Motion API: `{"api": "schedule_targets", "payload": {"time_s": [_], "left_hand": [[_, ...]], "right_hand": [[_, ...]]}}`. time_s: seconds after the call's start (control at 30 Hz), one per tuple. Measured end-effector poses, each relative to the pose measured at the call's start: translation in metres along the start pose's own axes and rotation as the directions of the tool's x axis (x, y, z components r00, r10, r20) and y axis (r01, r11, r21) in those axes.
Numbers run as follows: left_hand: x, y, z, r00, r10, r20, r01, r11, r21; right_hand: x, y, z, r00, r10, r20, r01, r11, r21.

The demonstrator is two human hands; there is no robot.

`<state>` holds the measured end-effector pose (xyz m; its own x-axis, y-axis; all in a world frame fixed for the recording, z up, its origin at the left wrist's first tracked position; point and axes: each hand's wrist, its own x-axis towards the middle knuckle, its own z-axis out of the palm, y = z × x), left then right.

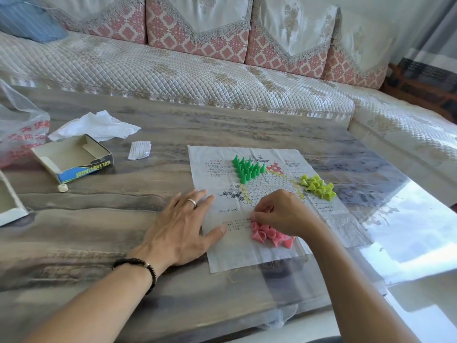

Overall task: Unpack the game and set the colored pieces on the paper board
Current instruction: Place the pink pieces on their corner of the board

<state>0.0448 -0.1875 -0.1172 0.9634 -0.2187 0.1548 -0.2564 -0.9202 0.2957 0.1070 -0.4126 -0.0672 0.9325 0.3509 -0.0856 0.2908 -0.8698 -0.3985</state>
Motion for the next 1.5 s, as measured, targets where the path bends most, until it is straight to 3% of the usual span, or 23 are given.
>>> {"api": "schedule_targets", "payload": {"time_s": [0.1,0.3,0.5,0.9,1.27,1.5], "left_hand": [[0.001,-0.001,0.0,1.0,0.006,-0.007,-0.006,1.0,0.008],[0.0,-0.001,0.0,1.0,0.001,-0.004,-0.001,1.0,0.013],[0.0,0.0,-0.001,1.0,0.005,-0.02,-0.005,1.0,0.015],[0.0,-0.002,0.0,1.0,0.013,-0.015,-0.012,1.0,0.022],[-0.001,-0.002,-0.001,1.0,0.014,-0.021,-0.013,1.0,0.02],[0.0,-0.002,0.0,1.0,0.003,0.003,-0.003,1.0,0.005]], "right_hand": [[0.002,-0.002,-0.001,1.0,-0.014,0.008,0.014,1.0,-0.018],[0.006,0.005,-0.014,0.979,0.024,-0.201,0.011,0.985,0.173],[0.012,0.013,-0.008,0.985,0.056,-0.166,-0.057,0.998,0.001],[0.016,0.001,0.0,0.998,-0.004,-0.064,0.005,1.0,0.003],[0.018,0.001,0.003,0.997,-0.026,-0.074,0.025,1.0,-0.019],[0.005,0.012,-0.013,0.983,-0.002,-0.181,0.009,0.999,0.037]]}}
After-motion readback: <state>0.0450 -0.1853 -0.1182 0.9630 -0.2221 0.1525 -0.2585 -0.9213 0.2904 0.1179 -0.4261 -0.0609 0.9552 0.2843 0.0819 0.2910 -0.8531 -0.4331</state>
